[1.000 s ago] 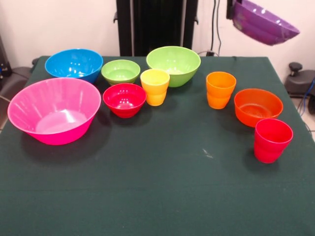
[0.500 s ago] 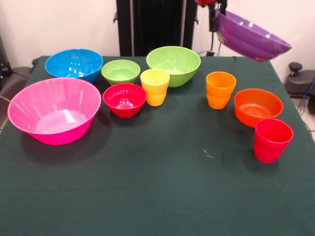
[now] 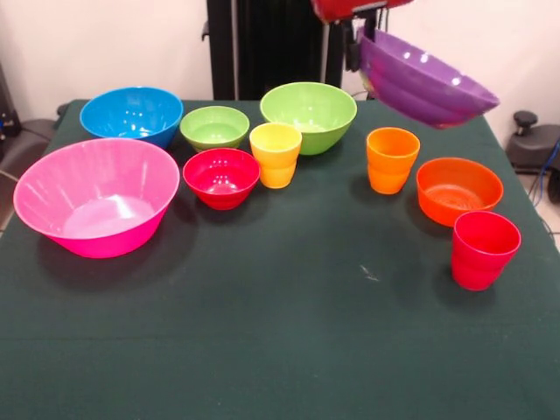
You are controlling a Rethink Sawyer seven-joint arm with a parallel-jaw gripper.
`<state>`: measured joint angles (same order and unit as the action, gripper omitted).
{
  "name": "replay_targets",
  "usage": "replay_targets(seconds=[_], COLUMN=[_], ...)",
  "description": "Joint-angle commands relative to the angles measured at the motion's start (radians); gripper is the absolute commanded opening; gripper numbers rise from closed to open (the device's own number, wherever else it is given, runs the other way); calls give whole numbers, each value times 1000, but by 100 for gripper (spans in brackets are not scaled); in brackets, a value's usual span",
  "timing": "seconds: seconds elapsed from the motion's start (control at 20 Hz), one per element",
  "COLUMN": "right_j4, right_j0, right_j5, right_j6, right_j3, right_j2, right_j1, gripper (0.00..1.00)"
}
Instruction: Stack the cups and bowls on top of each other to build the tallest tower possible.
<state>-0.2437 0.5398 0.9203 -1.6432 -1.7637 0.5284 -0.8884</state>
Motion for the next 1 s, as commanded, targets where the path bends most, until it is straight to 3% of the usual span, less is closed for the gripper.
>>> replay_targets(seconds=[0.05,0.45,0.7,1.0], right_j4=[-159,-233,-267,-340], right_j0=[0,13,38,110], right_j5=[127,134,84,2], right_j6=[247,311,311,428], right_j3=[217,349,310,277], right_j2=[38,58,73,149], right_j1=[168,312,333,362], gripper=[0,0,0,0])
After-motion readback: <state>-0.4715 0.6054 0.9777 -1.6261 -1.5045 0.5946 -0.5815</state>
